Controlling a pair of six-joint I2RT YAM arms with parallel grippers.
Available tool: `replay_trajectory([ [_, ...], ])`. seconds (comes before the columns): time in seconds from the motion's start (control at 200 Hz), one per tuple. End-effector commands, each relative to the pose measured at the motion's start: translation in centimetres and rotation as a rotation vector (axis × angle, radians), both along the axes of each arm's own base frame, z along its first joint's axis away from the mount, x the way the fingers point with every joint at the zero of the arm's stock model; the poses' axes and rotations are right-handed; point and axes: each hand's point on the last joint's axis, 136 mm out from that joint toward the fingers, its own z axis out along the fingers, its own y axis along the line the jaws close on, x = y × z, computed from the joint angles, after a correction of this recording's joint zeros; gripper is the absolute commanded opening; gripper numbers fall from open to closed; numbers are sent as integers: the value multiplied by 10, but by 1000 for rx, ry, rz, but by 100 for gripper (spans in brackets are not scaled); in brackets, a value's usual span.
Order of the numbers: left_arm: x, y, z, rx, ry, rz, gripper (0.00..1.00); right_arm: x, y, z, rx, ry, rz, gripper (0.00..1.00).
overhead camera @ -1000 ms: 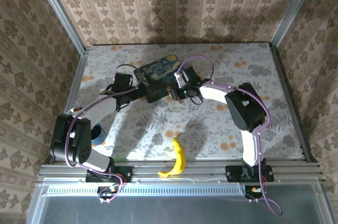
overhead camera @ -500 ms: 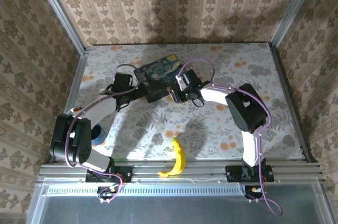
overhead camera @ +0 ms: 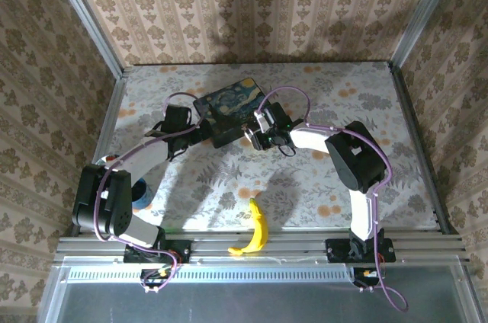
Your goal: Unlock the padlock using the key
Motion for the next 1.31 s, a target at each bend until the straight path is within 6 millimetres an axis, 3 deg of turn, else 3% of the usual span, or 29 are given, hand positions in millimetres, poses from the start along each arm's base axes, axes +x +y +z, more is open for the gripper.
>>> replay_trajectory([
  [0.0,-9,6,-15,19,59,12,100,-12,-2,-6,-9,34,6,22],
  [0.055,-10,5,-16,15,59,11,100,-13,-1,-5,-1,32,2,13],
  [0.24,-12,0,-19,1,61,2,100,-17,-2,0,37,43,-61,0],
  [0.425,-15,-5,-8,-20,28,9,100,-21,-5,2,83,78,-158,0],
  [0.835,-10,-3,52,12,-193,82,100,-28,-5,14,162,105,-300,0],
  [1.11,8,-5,48,127,-184,84,100,-41,-11,14,195,132,-381,0],
  [1.135,5,-16,48,131,-186,55,100,-43,-12,13,195,136,-387,0],
  [1.3,4,-24,43,160,-182,47,100,-57,-20,15,198,152,-421,0],
])
